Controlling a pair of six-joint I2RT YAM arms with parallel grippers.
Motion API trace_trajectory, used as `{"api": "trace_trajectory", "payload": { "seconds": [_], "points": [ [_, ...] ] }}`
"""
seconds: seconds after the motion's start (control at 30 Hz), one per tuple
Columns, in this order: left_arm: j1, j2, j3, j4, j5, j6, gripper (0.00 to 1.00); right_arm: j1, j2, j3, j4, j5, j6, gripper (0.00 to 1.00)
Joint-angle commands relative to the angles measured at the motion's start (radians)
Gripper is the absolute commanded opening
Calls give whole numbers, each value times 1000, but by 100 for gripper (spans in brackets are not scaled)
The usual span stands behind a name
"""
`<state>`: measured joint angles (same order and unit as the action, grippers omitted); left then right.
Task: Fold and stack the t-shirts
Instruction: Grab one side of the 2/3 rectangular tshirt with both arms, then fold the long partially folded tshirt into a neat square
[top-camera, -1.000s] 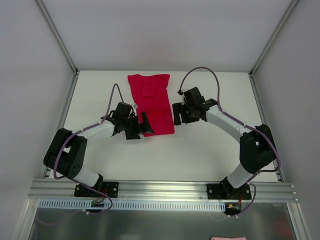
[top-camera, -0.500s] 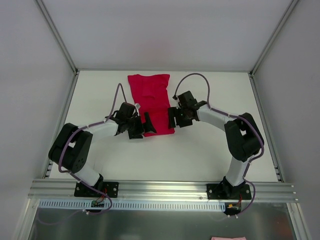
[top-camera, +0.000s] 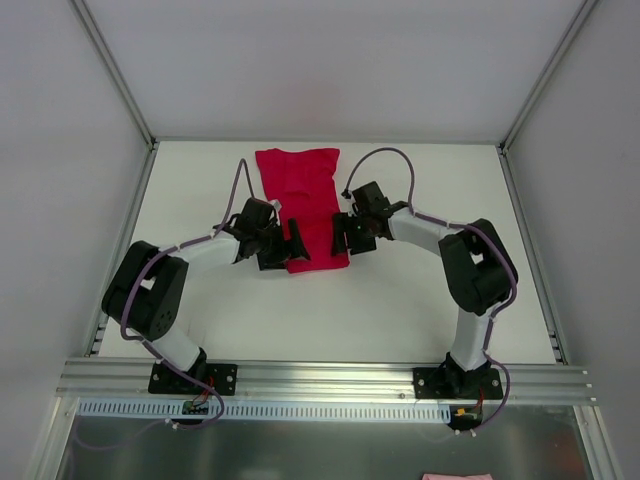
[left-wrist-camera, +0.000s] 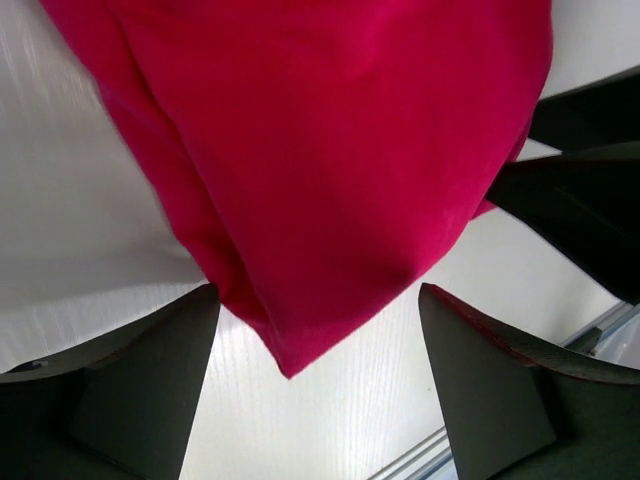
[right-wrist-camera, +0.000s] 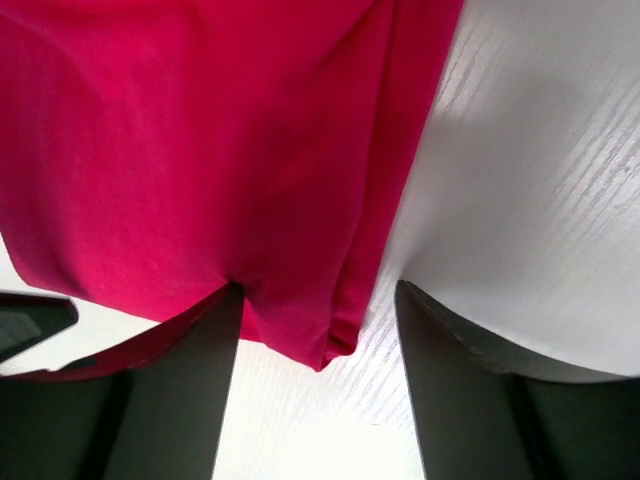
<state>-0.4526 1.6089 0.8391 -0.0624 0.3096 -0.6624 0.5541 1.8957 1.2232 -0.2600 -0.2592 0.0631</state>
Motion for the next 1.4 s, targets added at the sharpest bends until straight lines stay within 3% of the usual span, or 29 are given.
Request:
{"api": "trace_trajectory", "payload": {
  "seconds": [0.0, 0.1, 0.17, 0.23, 0.27, 0.3, 0.37, 0.57, 0.8, 1.1, 1.37],
  "points": [
    [-6, 32, 67, -11, -32, 29, 80, -3, 22, 19, 1, -29, 17, 64],
    [-8, 46, 83, -10, -24, 14, 58, -3, 13, 10, -13, -31, 18, 52],
    [-6, 46, 78, -5, -21, 1, 56, -3, -7, -4, -27, -28, 17, 50],
    [-6, 39, 61, -5, -20, -6, 41, -3, -21, -17, -45, -25, 11, 33],
    [-8, 34, 55, -8, -20, -8, 35, -2, -36, -21, -51, -25, 10, 13],
    [-6, 22, 42, -8, -23, -11, 16, -3, -46, -31, -56, -25, 9, 3],
    [-8, 6, 32, -23, -32, -25, 0, -2, -78, -40, -70, -28, 9, 1],
    [-12, -85, 43, -144, -50, 3, 0, 0, -179, -44, -169, 3, -37, 1],
    [-93, -124, 134, -476, -76, 72, 0, 9, -313, -16, -369, -2, -37, 1],
    [-161, -279, 81, -560, -29, 6, 0, 24, -452, -27, -510, -9, -3, 1],
    [-164, -205, 303, -678, -58, 69, 0, 26, -388, 145, -591, -3, -37, 1]
  ]
}}
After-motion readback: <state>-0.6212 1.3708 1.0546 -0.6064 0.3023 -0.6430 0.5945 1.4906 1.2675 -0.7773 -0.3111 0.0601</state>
